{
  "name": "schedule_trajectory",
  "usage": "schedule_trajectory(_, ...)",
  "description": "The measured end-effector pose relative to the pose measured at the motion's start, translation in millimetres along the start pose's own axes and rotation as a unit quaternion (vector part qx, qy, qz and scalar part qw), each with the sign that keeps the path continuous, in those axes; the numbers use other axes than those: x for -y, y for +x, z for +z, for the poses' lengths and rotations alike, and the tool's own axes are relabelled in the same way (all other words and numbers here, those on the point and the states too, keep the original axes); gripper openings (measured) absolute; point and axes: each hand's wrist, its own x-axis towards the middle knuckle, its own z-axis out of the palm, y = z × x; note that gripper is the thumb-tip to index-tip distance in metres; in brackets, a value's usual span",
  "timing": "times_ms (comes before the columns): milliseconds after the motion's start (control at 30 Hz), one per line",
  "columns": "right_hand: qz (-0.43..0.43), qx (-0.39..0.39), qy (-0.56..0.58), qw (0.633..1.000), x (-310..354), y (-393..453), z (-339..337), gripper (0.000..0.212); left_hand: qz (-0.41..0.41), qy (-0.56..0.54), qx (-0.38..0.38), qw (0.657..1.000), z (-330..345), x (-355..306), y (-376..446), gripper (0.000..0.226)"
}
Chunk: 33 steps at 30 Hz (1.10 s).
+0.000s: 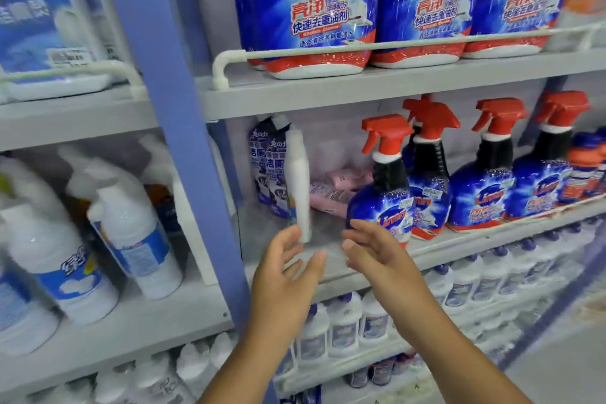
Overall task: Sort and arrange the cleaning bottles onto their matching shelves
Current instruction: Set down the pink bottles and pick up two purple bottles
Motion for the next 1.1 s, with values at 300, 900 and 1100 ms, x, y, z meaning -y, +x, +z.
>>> schedule_trajectory(300, -0.011, 0.047, -0.050, 0.998, 14, 54, -3, 0.030, -0.021, 0.133, -0.180, 0.974, 50, 40, 115, 0.062)
schedule_trajectory(900, -0.117, -0.024, -0.251, 0.961, 35, 162, 40, 0.050, 0.059, 0.108, -0.285, 0.951, 45, 21, 177, 0.042)
schedule_trajectory(1100, -0.123, -0.046, -0.265, 0.955, 35, 161, 32, 0.062, 0.026, 0.120, -0.235, 0.964, 44, 29, 225, 0.100)
